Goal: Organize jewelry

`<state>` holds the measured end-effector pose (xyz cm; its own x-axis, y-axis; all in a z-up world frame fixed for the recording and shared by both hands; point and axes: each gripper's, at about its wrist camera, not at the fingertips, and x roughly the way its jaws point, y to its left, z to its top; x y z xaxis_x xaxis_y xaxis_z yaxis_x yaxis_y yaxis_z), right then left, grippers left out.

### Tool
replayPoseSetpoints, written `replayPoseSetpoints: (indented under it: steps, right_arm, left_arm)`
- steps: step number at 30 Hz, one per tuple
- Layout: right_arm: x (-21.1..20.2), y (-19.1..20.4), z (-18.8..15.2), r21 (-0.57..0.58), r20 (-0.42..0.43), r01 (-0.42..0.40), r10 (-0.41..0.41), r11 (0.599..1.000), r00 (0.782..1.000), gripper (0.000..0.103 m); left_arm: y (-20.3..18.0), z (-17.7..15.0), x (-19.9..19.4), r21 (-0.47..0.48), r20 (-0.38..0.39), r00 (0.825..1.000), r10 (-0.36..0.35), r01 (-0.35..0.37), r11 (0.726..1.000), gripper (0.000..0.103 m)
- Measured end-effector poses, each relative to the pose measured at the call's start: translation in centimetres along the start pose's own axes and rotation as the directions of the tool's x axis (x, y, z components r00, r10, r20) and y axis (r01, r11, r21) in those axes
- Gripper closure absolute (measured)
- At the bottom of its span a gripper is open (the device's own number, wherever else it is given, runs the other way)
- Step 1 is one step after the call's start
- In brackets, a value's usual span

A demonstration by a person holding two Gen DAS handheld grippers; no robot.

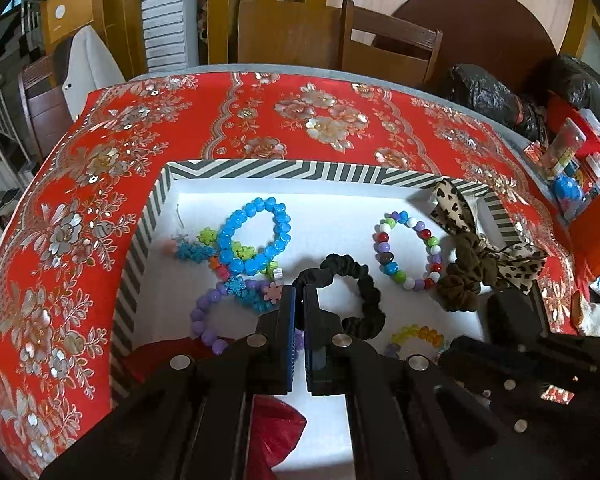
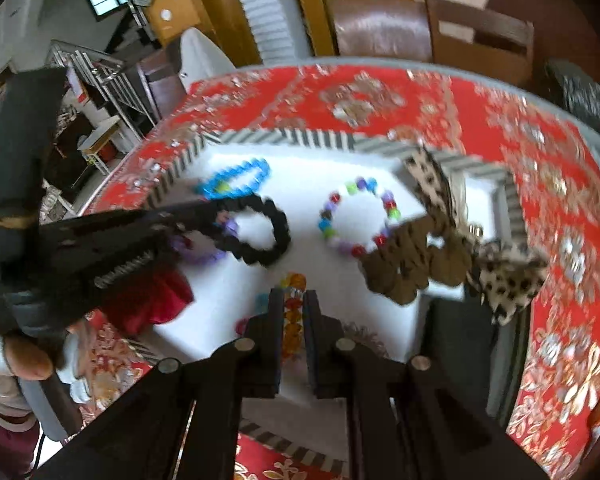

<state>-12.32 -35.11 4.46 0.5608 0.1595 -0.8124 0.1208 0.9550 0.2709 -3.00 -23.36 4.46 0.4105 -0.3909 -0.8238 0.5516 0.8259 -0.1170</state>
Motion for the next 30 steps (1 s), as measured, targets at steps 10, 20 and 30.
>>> replayPoseSetpoints:
  steps: [10,20,30]
  right_arm:
    - [1.0,0.6,-1.3,-0.014,-0.026,-0.029,0.029,0.999,0.999,0.094]
    - [-0.1,-0.2,-1.8,0.039,-0.033,-0.051,0.053,0.998,0.998,0.089]
    - [-2.4,-0.7,-2.1,0.057,0.027,-0.029,0.027,0.998,0.999,0.073]
  left_arm:
    - [-0.7,0.4,1.7,0.021,-0.025,0.999,0.030,-0.029,0.999,0.101]
    - [-1.4,0.5,2.2,0.047,-0.059,0.998,0.023,-0.021,0.999,0.101]
    - [-1.2,-0.1,1.5,0.027,-0.062,0.998,0.024,-0.022,0.999,0.076]
